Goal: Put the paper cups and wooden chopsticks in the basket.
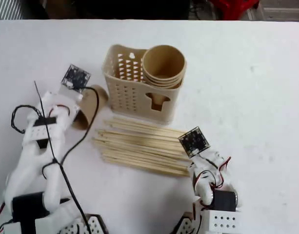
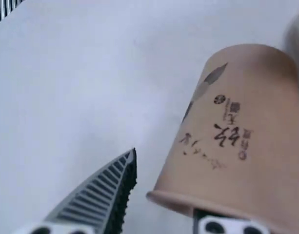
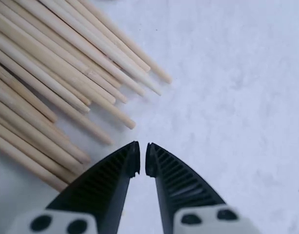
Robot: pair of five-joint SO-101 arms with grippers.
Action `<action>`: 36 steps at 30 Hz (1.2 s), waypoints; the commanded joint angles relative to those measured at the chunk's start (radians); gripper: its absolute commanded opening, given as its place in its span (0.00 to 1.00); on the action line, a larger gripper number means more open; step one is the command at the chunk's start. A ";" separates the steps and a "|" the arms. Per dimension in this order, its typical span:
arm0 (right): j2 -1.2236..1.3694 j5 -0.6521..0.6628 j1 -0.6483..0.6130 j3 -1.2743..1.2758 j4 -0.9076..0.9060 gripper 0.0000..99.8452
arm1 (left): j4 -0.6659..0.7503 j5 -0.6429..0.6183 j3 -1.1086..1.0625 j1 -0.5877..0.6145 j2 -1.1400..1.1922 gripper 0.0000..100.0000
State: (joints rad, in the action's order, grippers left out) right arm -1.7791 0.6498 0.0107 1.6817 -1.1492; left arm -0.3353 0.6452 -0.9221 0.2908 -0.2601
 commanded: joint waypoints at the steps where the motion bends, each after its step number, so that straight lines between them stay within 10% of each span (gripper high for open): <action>1: -0.008 0.009 0.002 0.009 0.002 0.04 | 0.020 -0.015 0.060 -0.025 0.008 0.09; 10: -0.008 0.011 0.002 0.009 0.002 0.04 | -0.038 -0.017 0.083 -0.019 0.007 0.02; 20: -0.008 0.011 0.002 0.009 0.002 0.04 | -0.807 -0.212 0.617 -0.027 0.007 0.02; 36: -0.008 0.011 0.002 0.009 0.002 0.04 | -1.448 -0.334 1.430 -0.245 0.007 0.02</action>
State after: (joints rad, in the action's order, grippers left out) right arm -1.7791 0.6498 0.0107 1.6817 -1.1492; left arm -1.7208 0.3583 0.3053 0.1343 -0.2524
